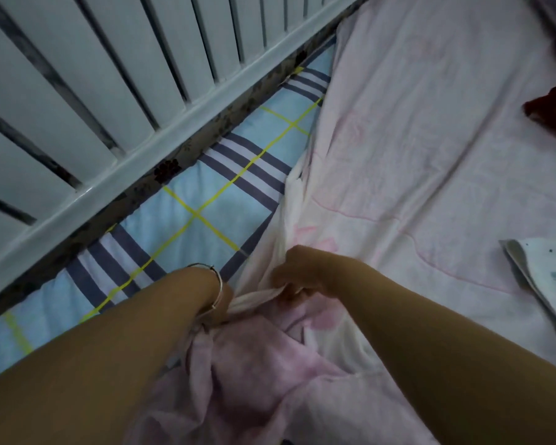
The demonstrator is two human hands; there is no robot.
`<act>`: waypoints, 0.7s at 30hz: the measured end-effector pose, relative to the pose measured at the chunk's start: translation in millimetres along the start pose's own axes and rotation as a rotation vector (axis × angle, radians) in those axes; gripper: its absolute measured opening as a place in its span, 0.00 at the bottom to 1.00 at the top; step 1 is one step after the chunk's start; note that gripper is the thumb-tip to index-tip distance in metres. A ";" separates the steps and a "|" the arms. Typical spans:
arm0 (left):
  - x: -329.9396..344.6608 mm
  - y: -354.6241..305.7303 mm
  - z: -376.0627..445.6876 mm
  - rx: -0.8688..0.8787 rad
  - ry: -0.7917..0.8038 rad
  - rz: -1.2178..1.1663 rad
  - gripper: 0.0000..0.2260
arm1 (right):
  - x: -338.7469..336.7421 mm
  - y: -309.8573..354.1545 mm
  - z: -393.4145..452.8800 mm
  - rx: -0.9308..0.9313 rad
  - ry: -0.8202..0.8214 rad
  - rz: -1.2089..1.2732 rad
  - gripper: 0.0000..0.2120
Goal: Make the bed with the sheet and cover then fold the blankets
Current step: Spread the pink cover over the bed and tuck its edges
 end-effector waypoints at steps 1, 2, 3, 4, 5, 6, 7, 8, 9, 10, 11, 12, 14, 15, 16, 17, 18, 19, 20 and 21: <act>-7.1 3.3 -1.6 0.021 -0.031 -0.133 0.23 | 3.9 8.6 2.2 -0.043 -0.018 -0.062 0.07; -23.7 5.2 -1.4 0.067 -0.146 -0.376 0.23 | 5.1 18.7 3.3 -0.091 -0.048 -0.137 0.08; -45.0 9.2 0.2 0.140 -0.321 -0.675 0.22 | 4.7 28.1 4.9 -0.150 -0.085 -0.210 0.07; -68.0 13.5 -2.4 0.204 -0.515 -0.951 0.21 | 6.7 36.6 3.1 -0.199 -0.114 -0.273 0.09; -89.3 21.1 -4.4 0.230 -0.697 -1.156 0.22 | 8.5 43.3 4.2 -0.236 -0.129 -0.346 0.13; -105.1 28.3 -3.0 0.236 -0.837 -1.245 0.25 | 13.0 50.3 4.8 -0.290 -0.143 -0.418 0.15; -119.0 30.3 -1.1 0.238 -0.918 -1.208 0.29 | 18.5 54.8 5.5 -0.327 -0.138 -0.441 0.17; -132.1 26.2 0.6 0.252 -0.953 -1.080 0.33 | 24.6 59.5 4.6 -0.356 -0.115 -0.497 0.18; -140.3 21.6 2.1 0.264 -0.970 -0.896 0.35 | 31.8 61.3 5.8 -0.376 -0.069 -0.529 0.17; -147.3 18.9 -0.4 0.250 -0.992 -0.721 0.35 | 34.1 62.1 10.7 -0.366 -0.019 -0.532 0.16; -150.2 20.7 -3.8 0.207 -1.016 -0.579 0.33 | 30.7 59.4 18.0 -0.317 0.042 -0.462 0.13; -153.4 25.0 -10.1 0.145 -1.043 -0.414 0.31 | 25.4 58.6 26.5 -0.258 0.134 -0.360 0.11; -152.8 28.2 -20.3 0.033 -1.045 -0.080 0.25 | -3.4 60.3 38.4 -0.199 0.119 -0.083 0.13; -150.9 32.4 -23.3 0.008 -1.049 0.034 0.22 | -27.2 65.9 45.8 -0.193 -0.002 0.054 0.13; -147.3 32.5 -24.8 0.003 -1.047 0.103 0.20 | -53.6 70.7 49.2 -0.218 -0.153 0.199 0.11; -144.2 33.8 -25.3 0.011 -1.075 0.142 0.19 | -77.5 75.0 47.8 -0.252 -0.282 0.377 0.12; -142.0 34.3 -26.9 0.029 -1.115 0.167 0.18 | -94.2 80.2 46.5 -0.274 -0.349 0.553 0.13; -139.7 30.8 -27.7 0.079 -1.158 0.199 0.18 | -104.0 84.4 48.3 -0.299 -0.379 0.689 0.12; -138.0 28.9 -27.6 0.130 -1.164 0.252 0.18 | -107.9 93.5 53.8 -0.316 -0.390 0.756 0.08; -137.4 25.5 -29.5 0.175 -1.155 0.308 0.16 | -107.8 103.1 55.8 -0.325 -0.386 0.759 0.03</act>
Point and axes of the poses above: each hand's wrist, its own z-axis towards the middle knuckle, its own x-axis out of the palm, y = z × x, the point moved 8 cm from there along z, towards the middle knuckle, and after that the axes turned 12 degrees about x, right-handed, at the moved point
